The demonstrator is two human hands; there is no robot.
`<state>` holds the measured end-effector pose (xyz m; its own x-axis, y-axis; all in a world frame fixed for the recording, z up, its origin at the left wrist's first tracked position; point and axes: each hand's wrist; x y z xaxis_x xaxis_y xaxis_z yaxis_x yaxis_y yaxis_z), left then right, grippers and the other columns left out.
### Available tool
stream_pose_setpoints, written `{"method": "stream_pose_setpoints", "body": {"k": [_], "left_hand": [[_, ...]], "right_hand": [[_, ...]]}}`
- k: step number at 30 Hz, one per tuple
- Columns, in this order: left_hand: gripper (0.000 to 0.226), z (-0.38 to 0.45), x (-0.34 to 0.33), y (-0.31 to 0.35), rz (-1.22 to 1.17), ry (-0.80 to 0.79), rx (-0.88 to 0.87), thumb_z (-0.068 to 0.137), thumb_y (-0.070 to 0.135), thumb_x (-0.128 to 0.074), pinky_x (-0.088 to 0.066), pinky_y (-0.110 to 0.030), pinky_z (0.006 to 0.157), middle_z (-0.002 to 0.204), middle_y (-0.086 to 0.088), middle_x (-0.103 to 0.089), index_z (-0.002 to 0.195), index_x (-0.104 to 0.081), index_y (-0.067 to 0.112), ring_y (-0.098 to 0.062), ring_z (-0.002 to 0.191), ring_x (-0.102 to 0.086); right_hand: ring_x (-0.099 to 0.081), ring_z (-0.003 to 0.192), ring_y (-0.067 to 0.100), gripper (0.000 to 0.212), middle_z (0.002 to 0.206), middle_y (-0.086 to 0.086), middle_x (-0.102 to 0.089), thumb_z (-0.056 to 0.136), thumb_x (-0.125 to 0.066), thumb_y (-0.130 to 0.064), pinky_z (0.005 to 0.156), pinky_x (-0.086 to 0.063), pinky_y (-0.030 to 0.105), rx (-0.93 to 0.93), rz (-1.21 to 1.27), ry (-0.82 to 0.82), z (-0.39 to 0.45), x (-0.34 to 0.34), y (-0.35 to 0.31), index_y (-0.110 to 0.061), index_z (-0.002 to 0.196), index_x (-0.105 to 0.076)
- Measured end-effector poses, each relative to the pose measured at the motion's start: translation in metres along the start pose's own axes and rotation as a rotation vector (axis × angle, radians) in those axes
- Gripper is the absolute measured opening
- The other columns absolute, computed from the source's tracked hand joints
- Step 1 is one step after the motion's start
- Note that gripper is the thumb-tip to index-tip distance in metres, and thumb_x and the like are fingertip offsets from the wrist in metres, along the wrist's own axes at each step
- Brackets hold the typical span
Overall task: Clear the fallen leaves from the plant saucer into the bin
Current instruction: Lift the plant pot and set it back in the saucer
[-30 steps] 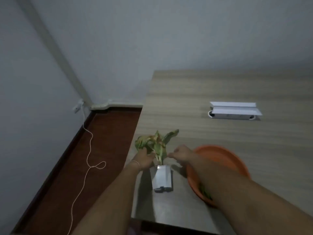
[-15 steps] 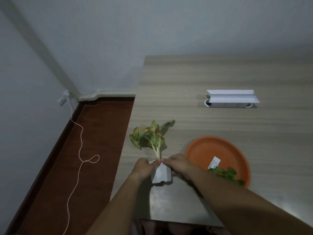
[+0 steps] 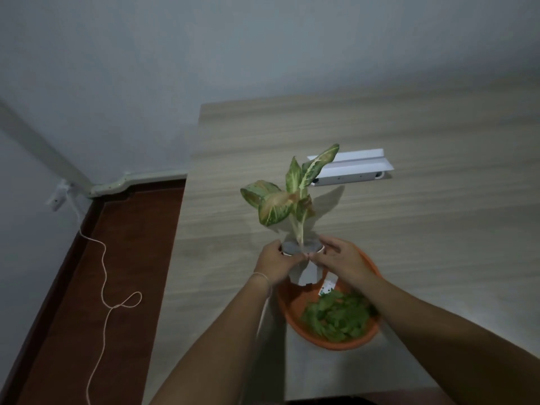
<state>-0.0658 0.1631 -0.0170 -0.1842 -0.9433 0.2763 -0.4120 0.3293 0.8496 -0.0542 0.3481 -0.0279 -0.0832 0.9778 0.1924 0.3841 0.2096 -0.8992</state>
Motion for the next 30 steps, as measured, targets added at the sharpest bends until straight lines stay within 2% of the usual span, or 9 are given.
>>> {"method": "stream_pose_setpoints", "body": {"k": [3,5,7,11,14,17,21,24,30], "left_hand": [[0.056,0.011,-0.022,-0.001,0.032,-0.040,-0.043,0.056,0.037,-0.086,-0.059,-0.042,0.086,0.102,-0.001,-0.075,0.104,-0.067,0.015,-0.016,0.092,-0.070],[0.053,0.014,-0.035,-0.002,0.062,-0.056,-0.062,0.061,0.028,-0.087,-0.057,-0.040,0.088,0.109,-0.001,-0.073,0.109,-0.068,0.016,-0.015,0.097,-0.069],[0.046,0.016,-0.046,-0.004,0.069,-0.040,-0.048,0.067,0.019,-0.086,-0.056,-0.028,0.084,0.110,-0.001,-0.071,0.110,-0.069,0.015,-0.014,0.099,-0.066],[0.057,0.019,-0.057,-0.019,0.042,0.024,-0.036,0.061,0.018,-0.090,-0.049,-0.004,0.069,0.114,0.002,-0.069,0.112,-0.067,0.015,-0.015,0.103,-0.064],[0.054,0.012,-0.059,-0.021,0.038,-0.015,0.014,0.070,0.016,-0.085,-0.049,-0.021,0.091,0.124,0.005,-0.057,0.117,-0.058,0.020,-0.017,0.118,-0.056],[0.067,0.006,-0.058,-0.030,0.071,-0.011,0.012,0.063,0.038,-0.083,-0.042,-0.034,0.108,0.134,-0.001,-0.056,0.121,-0.054,0.022,-0.021,0.125,-0.052],[0.052,-0.001,-0.048,-0.055,0.374,-0.040,-0.054,0.061,0.042,-0.082,-0.054,-0.032,0.090,0.107,0.002,-0.071,0.107,-0.067,0.023,-0.013,0.099,-0.065],[0.042,-0.015,-0.048,-0.066,0.722,-0.263,-0.121,0.064,0.045,-0.076,-0.056,-0.037,0.085,0.106,0.004,-0.067,0.101,-0.063,0.031,-0.016,0.096,-0.065],[0.061,-0.024,-0.069,-0.072,1.085,-0.410,-0.184,0.074,0.033,-0.071,-0.047,-0.042,0.099,0.127,-0.012,-0.047,0.131,-0.051,0.023,-0.035,0.109,-0.053]], "right_hand": [[-0.070,0.082,-0.007,0.076,0.103,-0.012,-0.068,0.072,-0.083,0.000,0.070,-0.055,0.015,0.032,-0.028,0.002,0.004,0.023,0.011,-0.003,0.139,-0.049],[-0.070,0.089,-0.005,0.071,0.101,-0.018,-0.072,0.068,-0.087,-0.004,0.077,-0.058,0.024,0.086,-0.077,0.014,0.006,0.033,0.019,-0.021,0.131,-0.059],[-0.069,0.100,0.001,0.062,0.106,-0.021,-0.074,0.068,-0.087,-0.008,0.086,-0.058,0.031,0.152,-0.133,0.001,0.006,0.037,0.026,-0.041,0.115,-0.064],[-0.063,0.117,0.008,0.065,0.128,-0.008,-0.066,0.073,-0.085,-0.017,0.095,-0.055,0.031,0.254,-0.273,0.030,0.008,0.036,0.044,-0.026,0.132,-0.059],[-0.053,0.127,0.003,0.074,0.140,-0.015,-0.054,0.075,-0.076,-0.024,0.104,-0.049,0.032,0.237,-0.390,0.041,0.011,0.036,0.054,-0.039,0.141,-0.046],[-0.054,0.125,0.004,0.077,0.138,-0.017,-0.054,0.076,-0.078,-0.025,0.101,-0.052,0.036,0.187,-0.334,0.042,0.005,0.034,0.058,-0.041,0.141,-0.041],[-0.053,0.122,0.008,0.085,0.132,-0.016,-0.053,0.067,-0.081,-0.052,0.100,-0.050,0.037,0.104,-0.351,0.073,-0.007,0.032,0.074,-0.030,0.138,-0.039],[-0.048,0.128,0.018,0.089,0.137,-0.005,-0.049,0.060,-0.070,-0.071,0.102,-0.048,0.043,0.056,-0.633,-0.009,-0.016,0.038,0.084,-0.033,0.134,-0.040],[-0.043,0.125,0.033,0.087,0.137,0.011,-0.041,0.069,-0.072,-0.055,0.105,-0.042,0.045,0.064,-1.113,-0.250,-0.037,0.019,0.095,-0.027,0.143,-0.034]]}}
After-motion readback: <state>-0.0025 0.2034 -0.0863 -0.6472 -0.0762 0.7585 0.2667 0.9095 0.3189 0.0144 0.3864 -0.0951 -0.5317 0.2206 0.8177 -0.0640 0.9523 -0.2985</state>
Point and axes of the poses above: each hand's wrist, its own z-axis towards the middle knuckle, its own x-axis out of the back of the hand, y = z × x
